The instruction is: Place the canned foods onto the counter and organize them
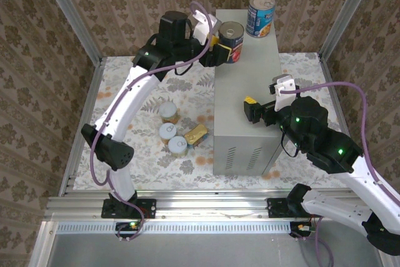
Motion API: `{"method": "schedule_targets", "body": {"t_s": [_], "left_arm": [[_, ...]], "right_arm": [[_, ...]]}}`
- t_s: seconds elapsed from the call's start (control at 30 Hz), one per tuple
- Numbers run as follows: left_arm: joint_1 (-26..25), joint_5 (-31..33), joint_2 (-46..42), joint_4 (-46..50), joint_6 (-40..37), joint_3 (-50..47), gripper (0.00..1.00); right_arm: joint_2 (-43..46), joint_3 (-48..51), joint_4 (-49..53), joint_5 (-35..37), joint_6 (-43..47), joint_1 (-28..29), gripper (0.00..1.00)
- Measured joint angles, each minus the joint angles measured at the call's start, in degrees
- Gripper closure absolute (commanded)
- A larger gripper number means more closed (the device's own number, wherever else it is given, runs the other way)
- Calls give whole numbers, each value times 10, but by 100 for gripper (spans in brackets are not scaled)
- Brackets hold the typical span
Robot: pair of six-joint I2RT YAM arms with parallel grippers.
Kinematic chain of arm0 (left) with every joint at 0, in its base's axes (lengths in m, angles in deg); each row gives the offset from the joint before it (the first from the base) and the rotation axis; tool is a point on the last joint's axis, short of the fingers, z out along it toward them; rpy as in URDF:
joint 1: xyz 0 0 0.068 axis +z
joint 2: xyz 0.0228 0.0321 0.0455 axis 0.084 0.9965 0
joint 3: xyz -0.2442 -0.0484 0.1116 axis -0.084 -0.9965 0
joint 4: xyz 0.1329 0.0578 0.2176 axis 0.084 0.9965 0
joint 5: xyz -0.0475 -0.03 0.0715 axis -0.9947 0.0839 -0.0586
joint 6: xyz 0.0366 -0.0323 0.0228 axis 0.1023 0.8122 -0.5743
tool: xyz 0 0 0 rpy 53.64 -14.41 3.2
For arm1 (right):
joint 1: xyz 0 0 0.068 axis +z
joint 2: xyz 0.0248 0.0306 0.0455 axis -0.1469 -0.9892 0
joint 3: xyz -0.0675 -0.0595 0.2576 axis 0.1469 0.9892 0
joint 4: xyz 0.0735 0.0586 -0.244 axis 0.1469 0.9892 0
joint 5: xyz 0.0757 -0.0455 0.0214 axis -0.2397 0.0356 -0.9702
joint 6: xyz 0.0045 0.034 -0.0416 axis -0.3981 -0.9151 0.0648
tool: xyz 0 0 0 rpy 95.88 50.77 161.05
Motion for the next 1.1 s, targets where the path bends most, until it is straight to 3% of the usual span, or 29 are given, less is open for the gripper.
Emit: {"method": "schedule_targets", "body": {"t_s": [0.37,0.63,1.1], "left_arm": [[0,38,79,-6,-16,38,26],[1,61,130,-3,-21,107,31],[14,79,190,-20,-21,178,31]], "right_arm": [[4,1,0,5,-2,0,0],[8,3,1,14,-2,0,0],[9,3,1,17,-2,0,0]]}}
